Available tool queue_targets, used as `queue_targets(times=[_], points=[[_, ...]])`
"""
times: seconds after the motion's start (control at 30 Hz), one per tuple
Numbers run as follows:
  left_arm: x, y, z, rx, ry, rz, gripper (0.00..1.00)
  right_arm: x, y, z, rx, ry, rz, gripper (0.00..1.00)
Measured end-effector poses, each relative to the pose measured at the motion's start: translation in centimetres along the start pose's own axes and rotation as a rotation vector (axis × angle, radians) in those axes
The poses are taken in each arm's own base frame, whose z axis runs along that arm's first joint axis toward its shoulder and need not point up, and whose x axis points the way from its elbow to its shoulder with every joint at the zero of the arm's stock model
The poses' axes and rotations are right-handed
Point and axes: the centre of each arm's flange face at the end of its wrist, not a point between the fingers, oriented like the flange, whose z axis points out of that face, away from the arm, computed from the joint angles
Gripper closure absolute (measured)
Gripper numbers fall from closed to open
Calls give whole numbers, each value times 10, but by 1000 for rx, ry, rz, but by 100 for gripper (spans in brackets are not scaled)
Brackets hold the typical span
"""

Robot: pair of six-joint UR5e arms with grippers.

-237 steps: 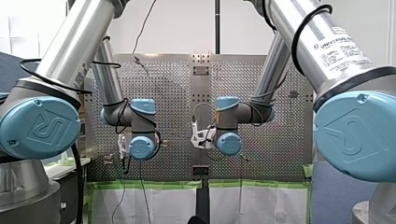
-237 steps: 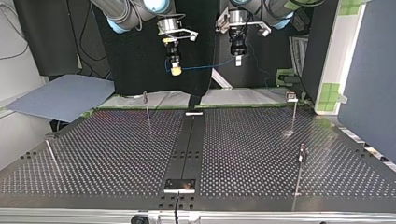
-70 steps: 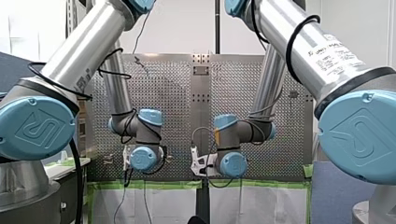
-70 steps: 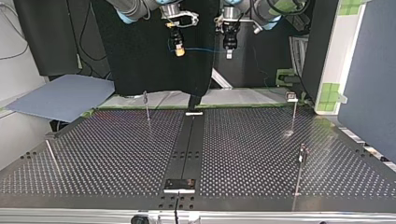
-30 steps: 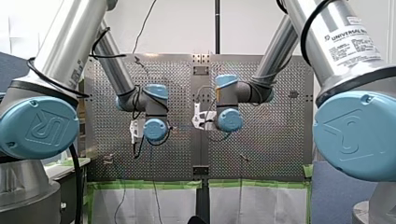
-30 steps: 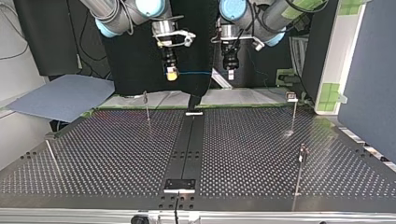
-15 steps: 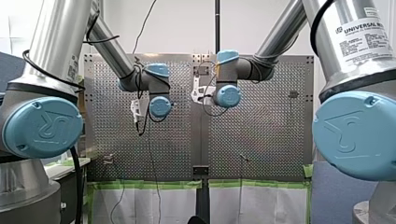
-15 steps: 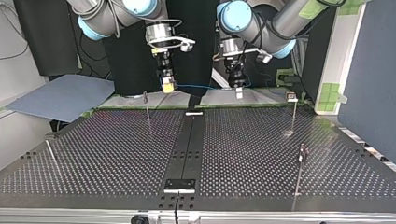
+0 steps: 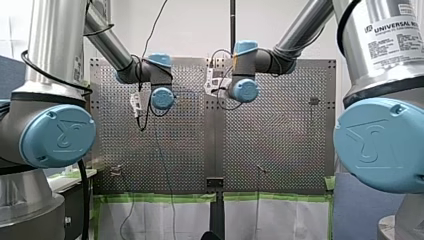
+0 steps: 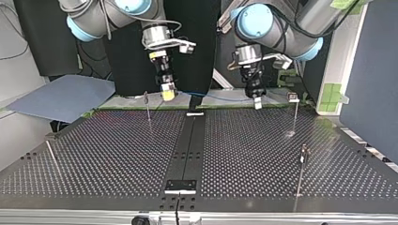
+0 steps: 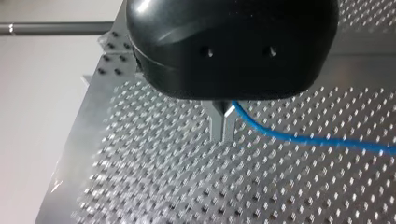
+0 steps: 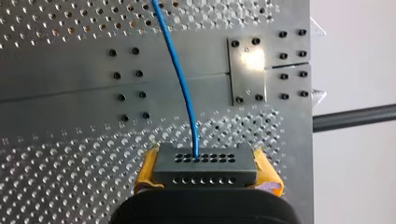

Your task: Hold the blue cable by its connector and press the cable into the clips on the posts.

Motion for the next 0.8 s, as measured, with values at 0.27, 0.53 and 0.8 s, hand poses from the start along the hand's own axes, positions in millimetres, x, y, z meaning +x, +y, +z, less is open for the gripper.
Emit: queue_targets(times=[0.27, 0.53, 0.8], points=[[-25, 16, 5, -35, -15, -1, 100, -13, -10, 19, 38, -8, 1, 100], [-35, 24, 7, -55, -23, -6, 100, -9, -23, 30, 88, 4, 8, 100], [-44, 33, 12, -77, -36, -16, 100, -1, -39, 31, 123, 20, 14, 100]])
